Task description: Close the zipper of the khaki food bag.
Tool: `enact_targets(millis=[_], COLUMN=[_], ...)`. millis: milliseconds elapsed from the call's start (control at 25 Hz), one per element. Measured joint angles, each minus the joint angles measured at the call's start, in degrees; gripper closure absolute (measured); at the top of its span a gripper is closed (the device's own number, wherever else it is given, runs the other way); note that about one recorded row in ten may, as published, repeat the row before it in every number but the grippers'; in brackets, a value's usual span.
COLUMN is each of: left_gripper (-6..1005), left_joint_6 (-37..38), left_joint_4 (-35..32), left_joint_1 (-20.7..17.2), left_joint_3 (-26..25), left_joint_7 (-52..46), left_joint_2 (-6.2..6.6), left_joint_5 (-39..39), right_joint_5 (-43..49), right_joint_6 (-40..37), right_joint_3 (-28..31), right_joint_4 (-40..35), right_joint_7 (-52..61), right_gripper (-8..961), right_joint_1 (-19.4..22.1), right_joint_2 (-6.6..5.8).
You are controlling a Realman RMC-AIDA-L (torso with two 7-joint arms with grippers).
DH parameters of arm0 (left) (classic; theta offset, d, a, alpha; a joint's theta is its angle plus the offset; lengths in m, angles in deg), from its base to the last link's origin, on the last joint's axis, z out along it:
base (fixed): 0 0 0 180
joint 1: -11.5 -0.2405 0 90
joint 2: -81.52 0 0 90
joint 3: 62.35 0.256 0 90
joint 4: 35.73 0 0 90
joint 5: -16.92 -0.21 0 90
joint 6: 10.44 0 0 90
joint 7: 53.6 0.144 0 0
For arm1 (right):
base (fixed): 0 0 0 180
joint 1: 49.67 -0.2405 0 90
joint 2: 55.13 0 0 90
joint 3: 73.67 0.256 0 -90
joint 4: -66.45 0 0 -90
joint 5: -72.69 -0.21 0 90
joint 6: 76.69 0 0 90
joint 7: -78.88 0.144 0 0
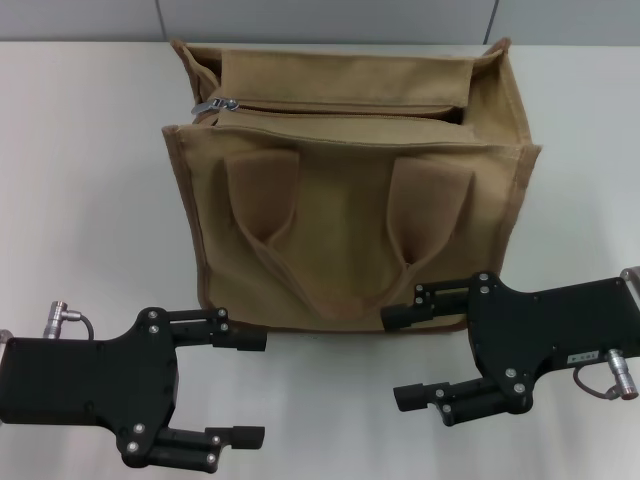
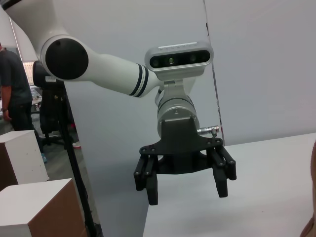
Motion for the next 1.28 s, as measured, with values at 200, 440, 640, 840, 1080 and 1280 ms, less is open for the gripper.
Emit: enact_targets(millis=[200,440,640,840,1080,1280], left_gripper=[238,240,242,243,245,247], left_joint_6=[-0.4,-1.4,-2.8,-6.4,-14.9,-19.6], left_joint_4=[0.1,0.2,5.1,8.8,8.8,8.9], left_joint_1=[0.0,-0.2,0.0,-0.1,0.9,3.7], left_joint_3=[0.0,-3.4,-18.9,-35.1,-36.5,-29.0], left_joint_7=[0.4,0.8,0.6,0.2,-0.7,-0.3], left_joint_2=[-0.03,-1.13,-1.29,-1.02,-0.99,-1.25], left_joint_5=[0.0,0.3,0.6,0.7,0.3,-1.2], right_joint_5=[-0.1,-0.7,-1.8,-2.4,-3.9,-4.0], right_joint_6=[0.2,0.3,0.4,0.4,0.3,-0.2], right_joint_3=[0.0,0.0,0.2,0.6,0.5,0.5], right_joint_4=[0.8,1.0,3.0,6.3,9.2,9.4], right_joint_7=[-0.1,-0.5,-2.2,-5.7,-8.3,-8.3], right_gripper=[230,231,231,231,231,230], right_joint_1=[-0.5,-0.5,-0.6,-0.7,-0.7,-0.4], right_joint_2=[0.07,0.12,0.23,0.25,0.23,0.22])
